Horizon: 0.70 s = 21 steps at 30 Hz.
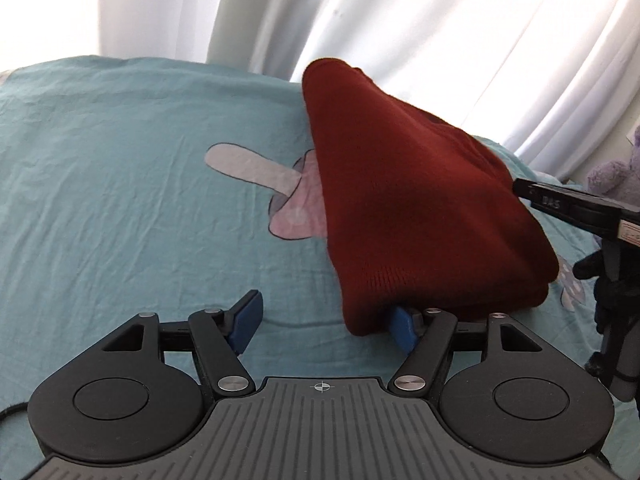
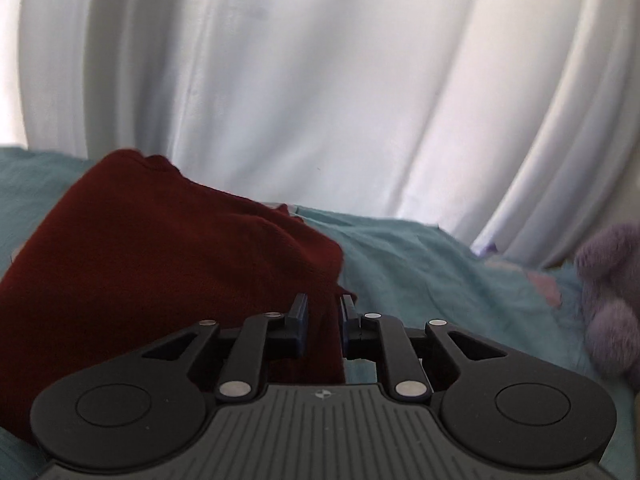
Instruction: Fold small clothes
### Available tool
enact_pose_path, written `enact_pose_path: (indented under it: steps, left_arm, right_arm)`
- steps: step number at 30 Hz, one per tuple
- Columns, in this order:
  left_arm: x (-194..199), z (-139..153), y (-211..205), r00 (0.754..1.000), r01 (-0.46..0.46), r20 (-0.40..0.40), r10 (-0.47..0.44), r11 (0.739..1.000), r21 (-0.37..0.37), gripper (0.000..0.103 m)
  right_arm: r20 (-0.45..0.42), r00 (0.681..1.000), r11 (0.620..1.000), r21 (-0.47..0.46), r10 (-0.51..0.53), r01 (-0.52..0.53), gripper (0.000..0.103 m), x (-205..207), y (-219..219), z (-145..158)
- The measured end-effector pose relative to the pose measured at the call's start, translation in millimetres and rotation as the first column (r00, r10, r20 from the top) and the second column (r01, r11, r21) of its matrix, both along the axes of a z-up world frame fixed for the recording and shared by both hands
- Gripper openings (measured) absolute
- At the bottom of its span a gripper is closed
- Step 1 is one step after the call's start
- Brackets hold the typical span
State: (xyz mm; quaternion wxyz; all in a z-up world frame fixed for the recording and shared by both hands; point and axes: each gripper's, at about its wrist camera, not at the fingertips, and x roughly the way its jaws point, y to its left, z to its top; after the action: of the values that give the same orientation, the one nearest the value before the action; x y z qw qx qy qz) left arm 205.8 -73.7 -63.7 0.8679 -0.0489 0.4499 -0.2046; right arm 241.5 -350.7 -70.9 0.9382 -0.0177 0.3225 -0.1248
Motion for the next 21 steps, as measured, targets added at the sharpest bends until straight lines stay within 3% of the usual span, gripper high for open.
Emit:
enact_pose_path:
  steps: [1, 3, 6, 11, 13, 14, 15, 17, 18, 19, 20, 21]
  left_arm:
    - [-1, 0, 0, 1.000, -0.002, 0.001, 0.002, 1.000, 0.001, 0.072]
    - [0, -1, 3, 1.000, -0.008, -0.011, 0.008, 1.000, -0.007, 0.072]
    - [2, -2, 1, 1.000, -0.016, -0.017, 0.016, 1.000, -0.007, 0.072]
    - [1, 0, -3, 1.000, -0.027, -0.009, 0.027, 1.000, 0.012, 0.072]
    - [3, -1, -7, 0.999, -0.031, -0.009, 0.031, 0.999, 0.024, 0.072]
    - [3, -1, -8, 0.999, -0.036, -0.010, 0.036, 0.999, 0.029, 0.072]
    - [3, 0, -9, 0.999, -0.039, -0.010, 0.040, 0.999, 0.036, 0.072]
    - [4, 0, -11, 0.999, -0.046, -0.010, 0.047, 0.998, 0.051, 0.072]
    - [4, 2, -11, 0.999, -0.052, -0.009, 0.052, 0.997, 0.062, 0.072]
    - [4, 3, -11, 0.998, -0.060, -0.004, 0.061, 0.995, 0.074, 0.073]
    - [4, 5, -11, 0.997, -0.075, 0.004, 0.075, 0.993, 0.089, 0.073]
    - [4, 6, -10, 0.996, -0.093, 0.013, 0.092, 0.991, 0.096, 0.073]
  right_arm:
    - [0.025, 0.999, 0.994, 0.108, -0.024, 0.021, 0.037, -10, -12, 2]
    - [0.048, 0.995, 0.946, 0.317, -0.087, 0.068, 0.052, -38, -35, 1]
    - [0.023, 0.993, 0.851, 0.518, -0.118, 0.089, 0.052, -74, -50, -10]
    - [0.026, 0.998, 0.709, 0.705, -0.061, 0.025, 0.052, -86, -36, -32]
    - [0.035, 0.997, 0.685, 0.728, -0.070, 0.023, 0.050, -77, -31, -36]
    - [0.028, 0.996, 0.684, 0.728, -0.086, 0.039, 0.045, -71, -31, -39]
    - [0.022, 0.993, 0.678, 0.732, -0.119, 0.065, 0.029, -66, -32, -44]
    - [0.000, 0.990, 0.669, 0.737, -0.139, 0.094, 0.020, -61, -33, -46]
    - [0.000, 0.991, 0.683, 0.725, -0.131, 0.090, 0.017, -61, -30, -42]
    - [0.031, 0.993, 0.639, 0.768, -0.112, 0.048, 0.014, -65, -32, -38]
    - [0.075, 0.992, 0.513, 0.858, -0.102, -0.012, 0.013, -69, -40, -42]
    - [0.124, 0.985, 0.319, 0.944, -0.120, -0.080, 0.013, -75, -52, -52]
